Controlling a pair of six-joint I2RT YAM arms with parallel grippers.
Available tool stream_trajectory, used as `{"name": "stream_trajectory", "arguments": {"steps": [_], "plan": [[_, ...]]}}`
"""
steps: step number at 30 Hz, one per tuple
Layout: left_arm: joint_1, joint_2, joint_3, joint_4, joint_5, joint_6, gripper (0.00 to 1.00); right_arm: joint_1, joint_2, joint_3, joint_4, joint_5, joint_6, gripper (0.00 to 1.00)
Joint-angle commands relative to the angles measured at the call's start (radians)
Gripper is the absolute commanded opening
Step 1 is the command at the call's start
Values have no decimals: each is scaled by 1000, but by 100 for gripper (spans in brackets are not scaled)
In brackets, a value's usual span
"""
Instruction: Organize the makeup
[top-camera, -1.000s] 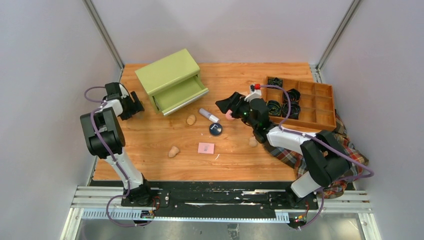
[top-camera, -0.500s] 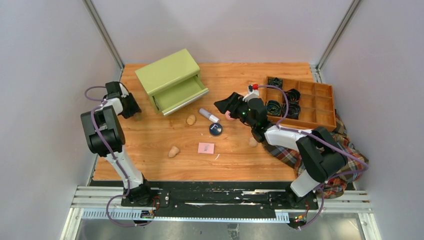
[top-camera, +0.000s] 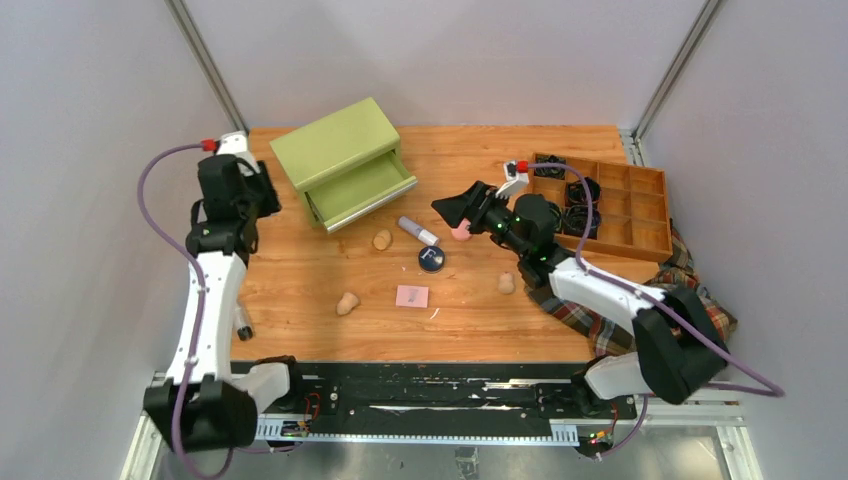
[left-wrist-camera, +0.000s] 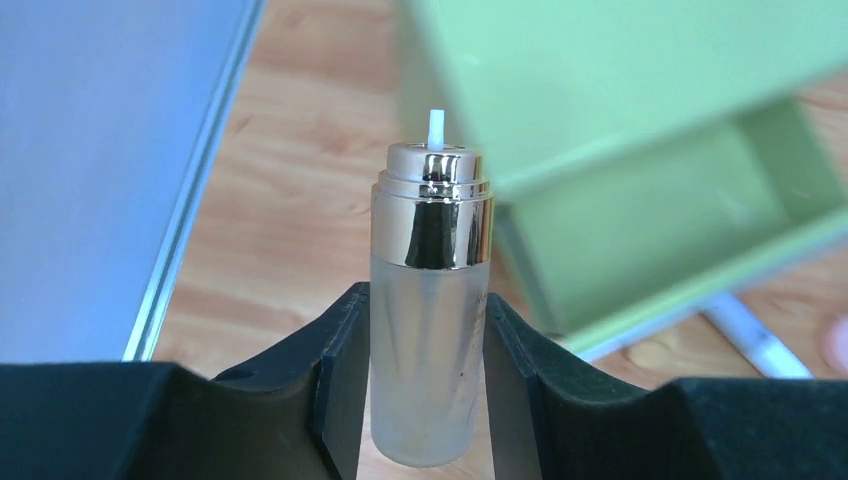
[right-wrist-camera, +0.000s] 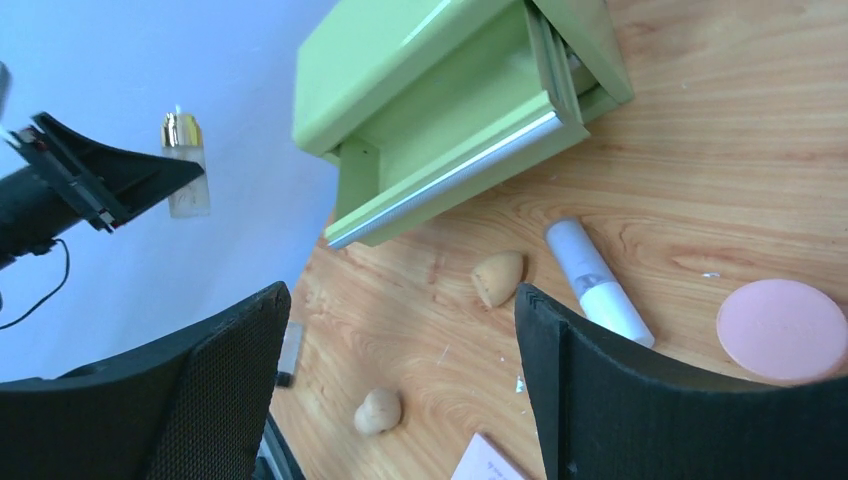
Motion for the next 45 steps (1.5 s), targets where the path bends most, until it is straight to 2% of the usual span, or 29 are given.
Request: {"name": "stream_trajectory", "arguments": {"steps": [1,4,7,11,17,23,28,30,33,35,37,41,45], "plan": [[-221,-87,48,-16,-144,147,19,-16,-135,-38,-129,-21,-109,82],[-337,-2,161,-90,-185,226,19,-28,-223,-86,-169,-23,-118,83],[-446,82,219,-85,-235,304,19,-35,-323,-133,-234,-8,-140,83],[-520,188,258,-49,-258,393,20,-36,-474,-152,-386,50,-209,83],[-562,292,283,16,-261,452,20,-38,-659,-150,-600,150,-287,83],[-564,401,300,61,-260,513,21,-38,-729,-185,-668,178,-271,83],[-564,472,312,80,-262,503,25,-39,-751,-196,-693,173,-255,83],[-564,480,307,100,-263,490,33,-39,-759,-196,-704,178,-256,83],[-564,507,326,88,-279,478,55,-39,-769,-196,-712,187,-259,83],[-564,525,355,60,-294,463,77,-39,-772,-194,-716,188,-263,83],[-564,533,390,28,-295,425,88,-39,-772,-193,-720,188,-265,83],[-564,475,430,-23,-247,362,89,-39,-780,-197,-718,190,-261,83],[-564,315,389,-86,-250,236,89,-39,-802,-206,-719,194,-264,83]]}}
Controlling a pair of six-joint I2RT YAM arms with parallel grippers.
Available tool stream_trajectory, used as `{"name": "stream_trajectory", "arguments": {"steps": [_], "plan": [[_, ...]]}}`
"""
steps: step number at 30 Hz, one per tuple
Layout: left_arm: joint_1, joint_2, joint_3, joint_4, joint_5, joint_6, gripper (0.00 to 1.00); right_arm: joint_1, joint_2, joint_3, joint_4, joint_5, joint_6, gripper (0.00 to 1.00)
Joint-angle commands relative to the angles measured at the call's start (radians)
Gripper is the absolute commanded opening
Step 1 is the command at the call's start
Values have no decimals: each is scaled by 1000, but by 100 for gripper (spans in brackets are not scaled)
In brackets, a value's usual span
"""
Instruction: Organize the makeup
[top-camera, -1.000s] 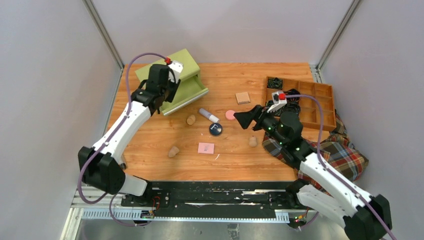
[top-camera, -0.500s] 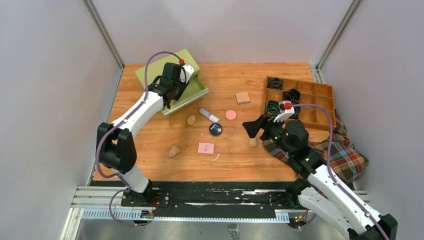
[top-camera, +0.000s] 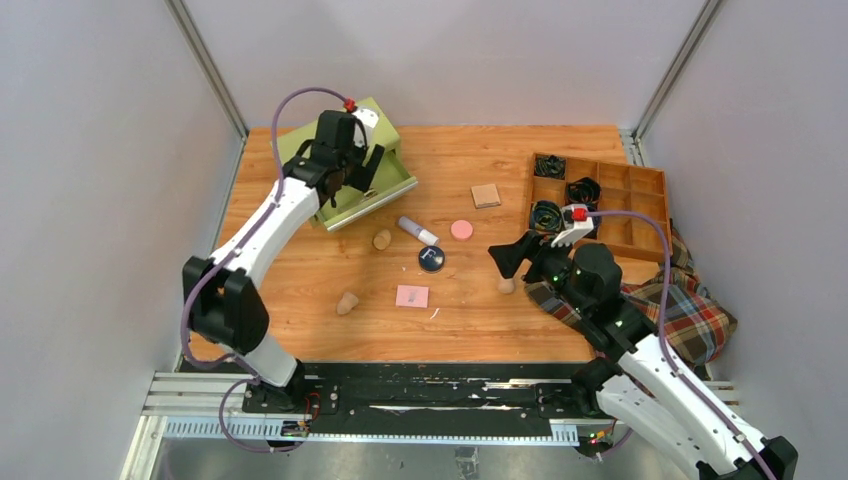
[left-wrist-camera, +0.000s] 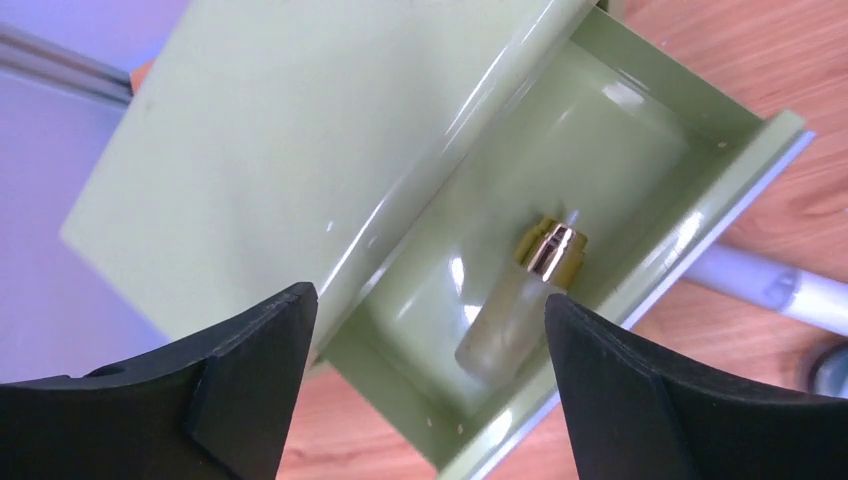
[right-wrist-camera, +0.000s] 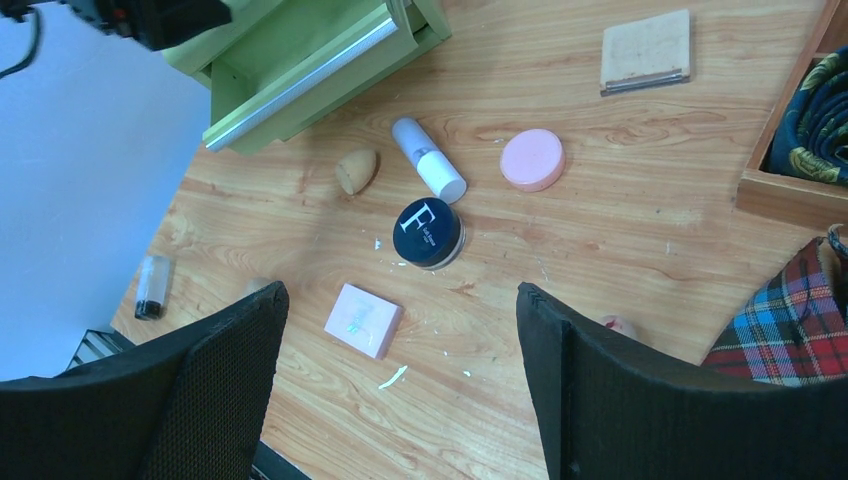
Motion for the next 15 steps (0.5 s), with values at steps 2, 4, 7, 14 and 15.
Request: {"name": "stream_trajectory", "arguments": {"steps": [2,4,7,14,15], "plan": [[-3,-279,-81,-100,-39,-218,88,-14,-41,-19,-3,29,-22,83],[-2,-384,-174,-149,-97,-301,86,-13,-50,-17,-9,30,-30,83],[0,-511,-303,-255,-192,-469,85,-14,-50,-17,-9,21,-43,83],[201,-652,-578,-408,-200,-710,95,-14,-42,-25,3,-24,-51,83],[252,-670,-612,-403,-185,-717,95,-14,-43,-25,3,-31,-52,83]]}}
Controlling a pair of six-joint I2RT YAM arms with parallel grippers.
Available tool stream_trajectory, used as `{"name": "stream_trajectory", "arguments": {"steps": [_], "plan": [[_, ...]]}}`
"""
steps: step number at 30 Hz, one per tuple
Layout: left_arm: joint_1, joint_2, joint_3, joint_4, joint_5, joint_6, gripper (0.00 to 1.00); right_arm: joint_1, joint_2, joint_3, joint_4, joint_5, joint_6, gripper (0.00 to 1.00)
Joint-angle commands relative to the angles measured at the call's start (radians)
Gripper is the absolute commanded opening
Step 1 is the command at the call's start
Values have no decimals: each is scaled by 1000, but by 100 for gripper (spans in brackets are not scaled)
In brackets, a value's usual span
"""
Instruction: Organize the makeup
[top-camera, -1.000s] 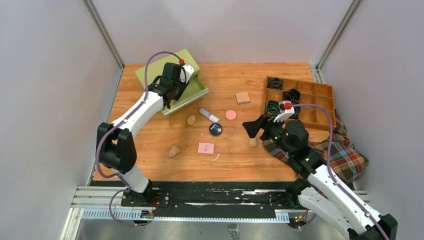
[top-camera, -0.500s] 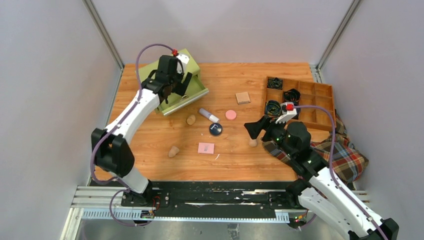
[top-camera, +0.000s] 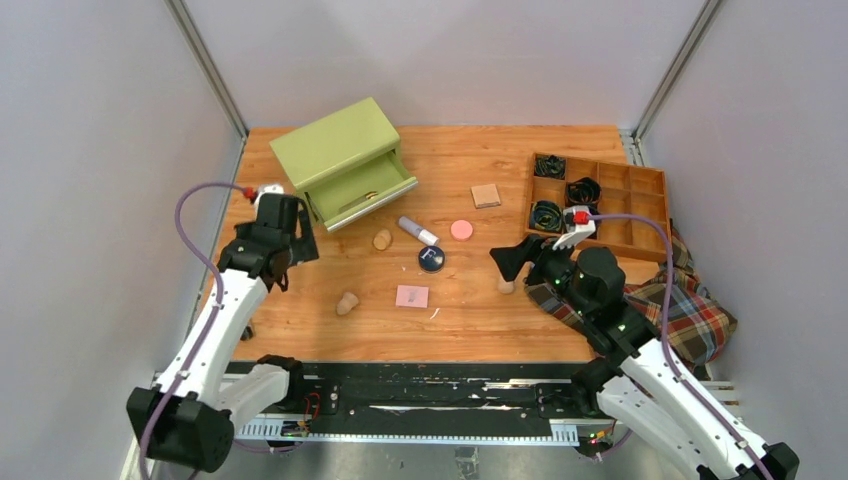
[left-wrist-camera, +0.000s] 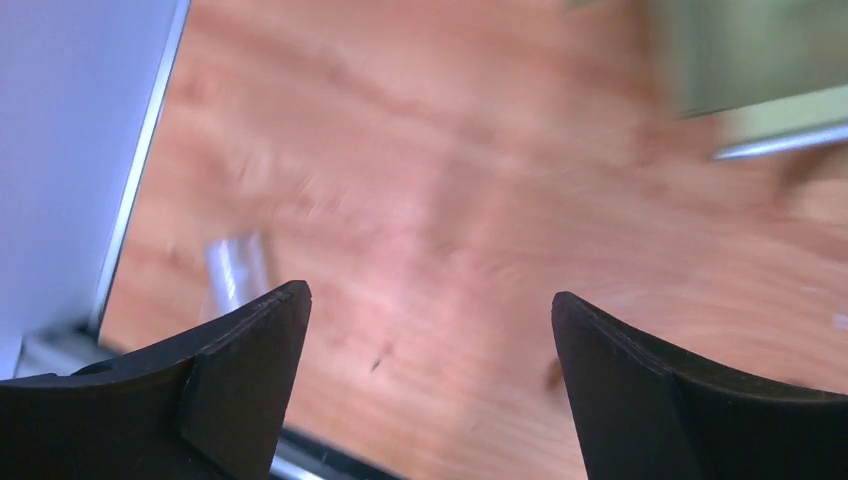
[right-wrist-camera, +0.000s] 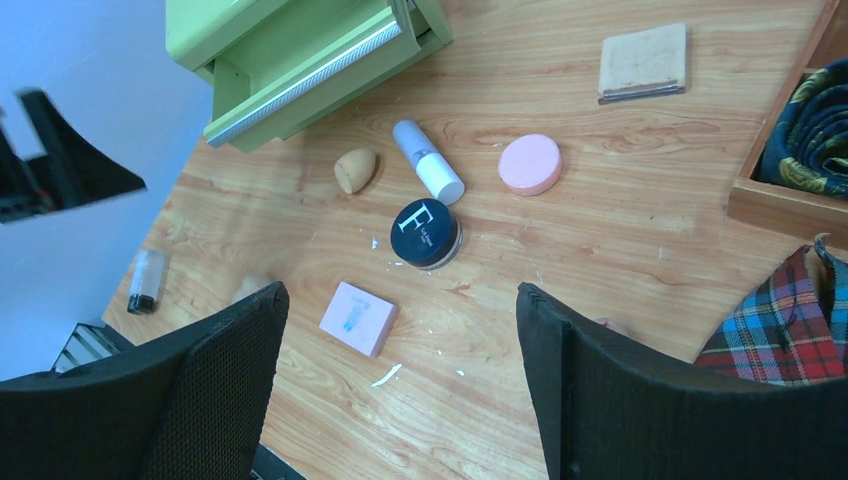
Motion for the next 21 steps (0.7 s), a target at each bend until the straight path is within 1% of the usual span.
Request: {"name": "stream_trajectory", "arguments": {"steps": [1,2,4,5,8,9,10,15,18,21], "plan": [[191,-49,-144,-93,6,-161,95,-14,-7,-18,13,-40,-23,83],[228,-61,-169,-82,-6,-173,96,-13,-10,-18,10,-45,-24,83],[270,-57,-163,-78,-34,-183,100,-14,-18,-20,5,-52,-27,83],[295,-39,-148,-96,-33,-197,98,-14,-23,-21,2,-54,-28,83],[363,4,-147,-87,20,-203,98,-13,-37,-19,-13,-55,-30,83],[395,16,-164,-73,38,-208,98,-14,-42,-19,-14,-55,-30,83],[452,29,-181,-57,72,-211,98,-14,-45,-19,-17,-56,-31,83],[606,61,-225,-10,138,-257,98,-13,-71,-18,-43,-52,-29,83],[665,91,-256,33,104,-269,99,-15,-78,-17,-60,-50,-25,83],[717,133,-301,85,127,-276,99,-14,-75,-18,-61,-50,-18,83]]}}
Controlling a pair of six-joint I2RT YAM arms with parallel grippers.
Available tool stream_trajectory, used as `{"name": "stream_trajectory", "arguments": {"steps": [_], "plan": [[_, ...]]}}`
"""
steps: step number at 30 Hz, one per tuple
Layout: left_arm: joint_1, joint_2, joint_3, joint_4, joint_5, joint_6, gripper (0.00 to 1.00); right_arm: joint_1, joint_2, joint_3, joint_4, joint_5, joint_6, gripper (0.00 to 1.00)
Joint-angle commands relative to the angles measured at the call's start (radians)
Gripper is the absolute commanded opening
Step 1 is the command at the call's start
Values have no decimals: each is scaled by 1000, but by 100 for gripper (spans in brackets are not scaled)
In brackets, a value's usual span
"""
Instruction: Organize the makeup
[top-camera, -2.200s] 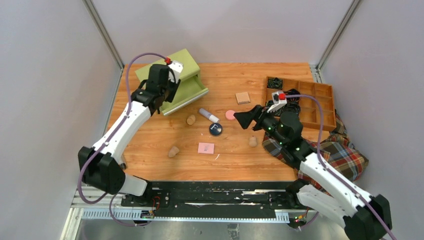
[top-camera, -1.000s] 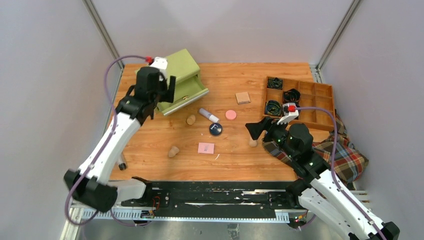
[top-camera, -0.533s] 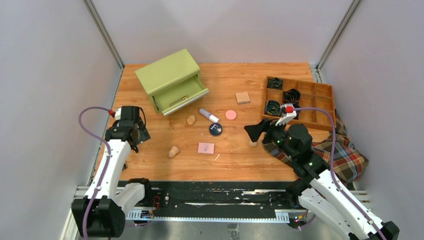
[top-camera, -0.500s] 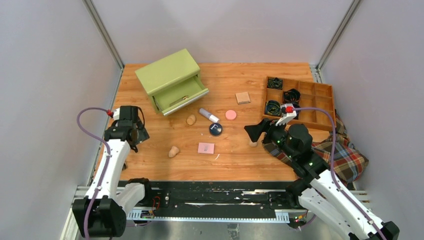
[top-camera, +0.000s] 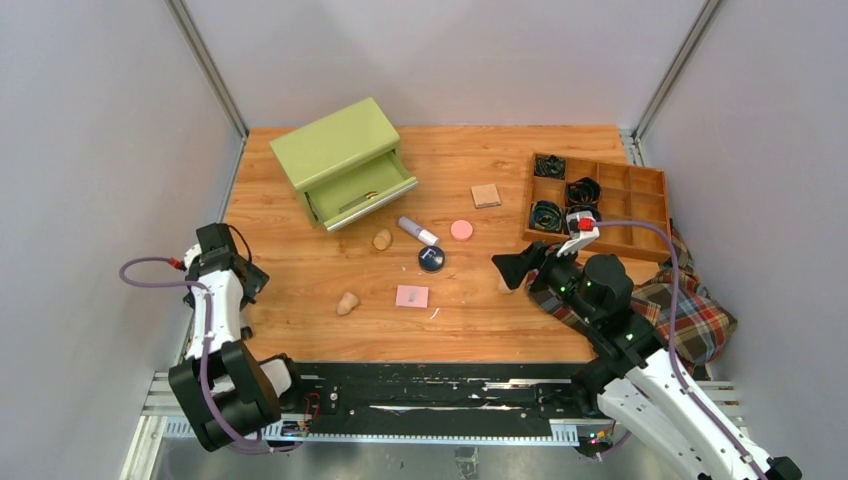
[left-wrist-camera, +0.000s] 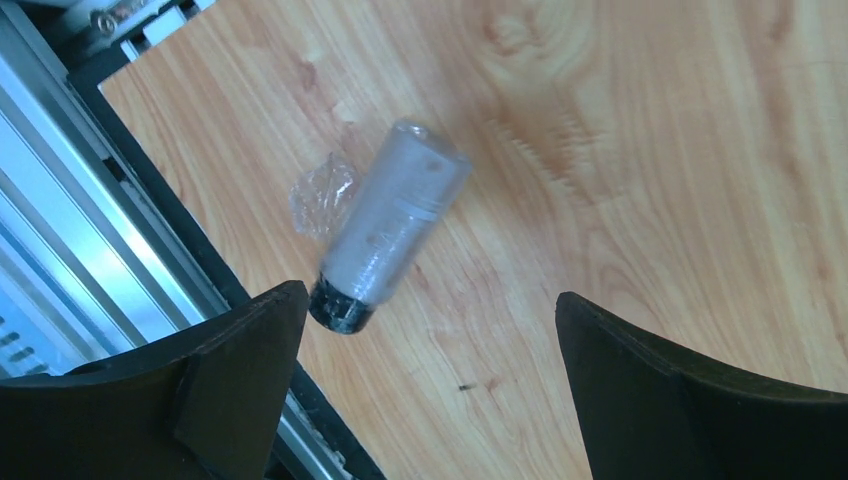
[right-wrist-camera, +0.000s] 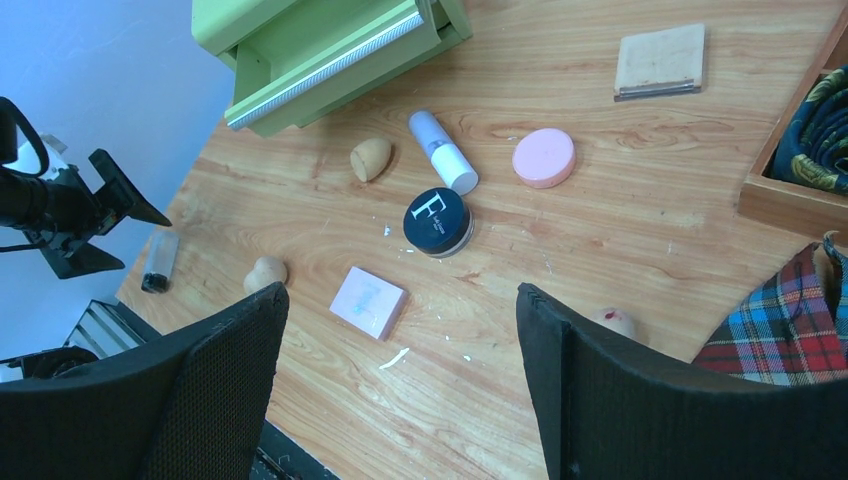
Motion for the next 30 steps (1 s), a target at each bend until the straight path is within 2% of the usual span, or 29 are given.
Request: {"name": "stream_trajectory", "arguments": {"steps": [1,9,12,18,22,27,30], "plan": [[69,48,-65,105,27,-50,99,-14,-6,-7,-18,-6,0,83],[114,78,-134,210,12,-61,92,-14,21,-7,3,-10,23,83],[114,102,-168,290,59,-72,83,-13,34,-16,21,-14,43,83],[114,180,-167,352,149,-46,65,-13,66,-21,52,-30,67,82],[102,174,-192,414,248,-45,51,-14,58,-28,58,-22,66,82],[-93,114,-168,405,194,-8,28,-13,65,-42,73,-6,57,82],[-186,16,-111,359,201,41,24,-12,56,-52,83,6,68,82]]}}
